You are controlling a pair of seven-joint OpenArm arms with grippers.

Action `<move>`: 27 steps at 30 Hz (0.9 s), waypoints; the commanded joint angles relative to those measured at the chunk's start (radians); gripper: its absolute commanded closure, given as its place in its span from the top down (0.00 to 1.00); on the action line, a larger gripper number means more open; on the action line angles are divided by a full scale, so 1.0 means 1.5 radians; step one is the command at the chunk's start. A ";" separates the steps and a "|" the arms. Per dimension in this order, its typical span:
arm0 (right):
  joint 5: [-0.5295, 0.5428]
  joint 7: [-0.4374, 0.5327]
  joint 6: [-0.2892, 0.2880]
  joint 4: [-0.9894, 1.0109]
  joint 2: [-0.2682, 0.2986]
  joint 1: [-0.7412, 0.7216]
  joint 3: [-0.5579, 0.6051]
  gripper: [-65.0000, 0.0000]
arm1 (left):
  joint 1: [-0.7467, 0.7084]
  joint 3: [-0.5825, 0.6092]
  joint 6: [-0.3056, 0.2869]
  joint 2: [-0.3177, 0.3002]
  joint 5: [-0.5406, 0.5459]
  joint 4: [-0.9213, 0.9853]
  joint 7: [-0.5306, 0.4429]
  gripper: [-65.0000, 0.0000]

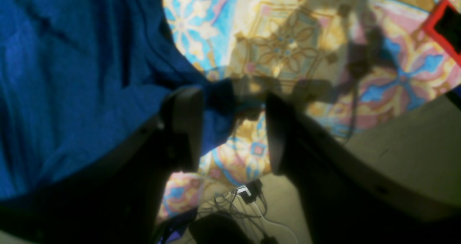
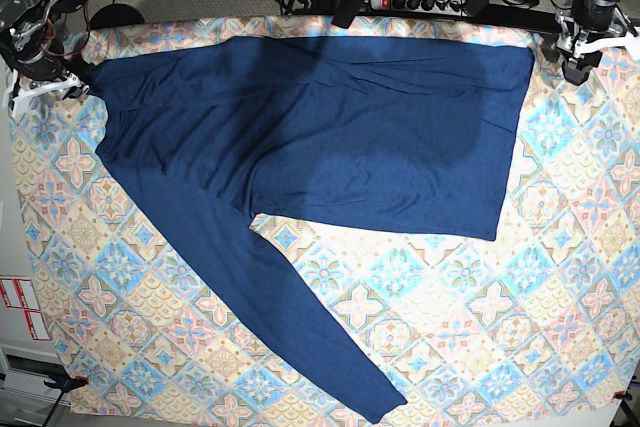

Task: Fold the T-shirt properly
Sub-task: 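Open both grippers and lift them off the shirt edge, then lower both grippers onto the shirt's long edge opposite the held edge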

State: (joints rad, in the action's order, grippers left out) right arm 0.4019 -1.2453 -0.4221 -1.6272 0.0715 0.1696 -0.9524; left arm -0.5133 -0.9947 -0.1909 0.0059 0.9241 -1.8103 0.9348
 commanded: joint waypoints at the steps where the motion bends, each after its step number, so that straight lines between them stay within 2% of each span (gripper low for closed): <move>1: 0.010 0.009 -0.001 -0.014 0.012 -0.002 -0.004 0.42 | -0.005 -0.005 -0.004 -0.005 0.009 -0.013 -0.009 0.48; 15: 0.010 0.010 -0.001 -0.014 0.012 -0.002 -0.007 0.42 | -0.019 -0.020 -0.006 -0.004 0.011 -0.014 -0.008 0.48; 21: 0.011 0.010 -0.001 -0.046 0.008 -0.013 0.013 0.42 | -0.017 -0.017 -0.006 -0.010 0.070 -0.033 -0.008 0.48; 27: 0.011 0.010 -0.001 -0.089 0.008 -0.036 0.040 0.42 | 0.044 -0.015 -0.006 -0.028 0.042 -0.031 -0.008 0.48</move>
State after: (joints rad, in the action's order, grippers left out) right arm 0.4187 -1.2430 -0.4252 -1.7443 0.0666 0.1211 -0.8928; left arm -0.4423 -1.0115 -0.1925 -0.0254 0.9813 -1.8439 0.9375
